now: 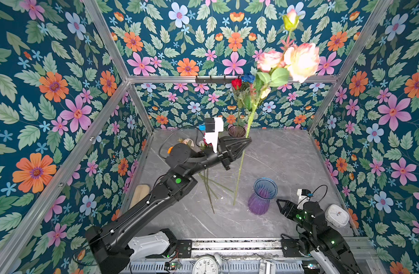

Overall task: Arrange flowers in a vase
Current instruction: Place the flower in the vase.

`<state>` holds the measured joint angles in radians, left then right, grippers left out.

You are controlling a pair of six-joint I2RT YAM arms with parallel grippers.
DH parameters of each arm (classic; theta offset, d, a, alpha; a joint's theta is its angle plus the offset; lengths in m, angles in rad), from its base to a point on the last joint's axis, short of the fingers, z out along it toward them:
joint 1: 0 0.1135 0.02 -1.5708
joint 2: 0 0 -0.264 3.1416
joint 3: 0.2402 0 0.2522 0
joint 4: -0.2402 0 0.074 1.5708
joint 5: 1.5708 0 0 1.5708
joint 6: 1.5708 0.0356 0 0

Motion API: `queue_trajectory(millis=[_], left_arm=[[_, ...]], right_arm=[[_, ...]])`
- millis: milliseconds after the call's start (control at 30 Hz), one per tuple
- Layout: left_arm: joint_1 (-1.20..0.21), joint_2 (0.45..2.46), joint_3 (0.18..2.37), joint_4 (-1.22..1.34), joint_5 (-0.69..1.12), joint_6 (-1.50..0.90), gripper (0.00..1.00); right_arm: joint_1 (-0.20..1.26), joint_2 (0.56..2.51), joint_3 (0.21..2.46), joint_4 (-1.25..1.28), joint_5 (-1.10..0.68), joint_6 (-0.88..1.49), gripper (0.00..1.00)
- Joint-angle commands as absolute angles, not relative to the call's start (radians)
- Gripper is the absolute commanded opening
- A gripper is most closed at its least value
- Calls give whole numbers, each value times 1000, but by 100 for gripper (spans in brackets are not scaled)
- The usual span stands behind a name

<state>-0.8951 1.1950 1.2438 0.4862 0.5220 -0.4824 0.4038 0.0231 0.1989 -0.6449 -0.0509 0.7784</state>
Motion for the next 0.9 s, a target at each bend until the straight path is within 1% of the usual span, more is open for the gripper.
queue_trajectory(millis=[0,133,267,367,600,867], left_arm=[[-944,1256,1261,639,513,-418,0],[-959,1340,1261,750,511,-408,0],[-972,1420,1253,924,537,-414,0],[-974,1471,1278,993,546,-420,0],[-977,1570,1407,998,585,-445,0],[-977,1602,1445,993,579,-463,0]], right_arm=[[405,8,198,-638,-59,783,70],[404,3,197,-639,-64,780,70],[405,2,198,-637,-73,775,70],[404,3,196,-632,-75,772,70],[404,3,195,-626,-80,769,71],[405,3,193,-621,-85,765,71]])
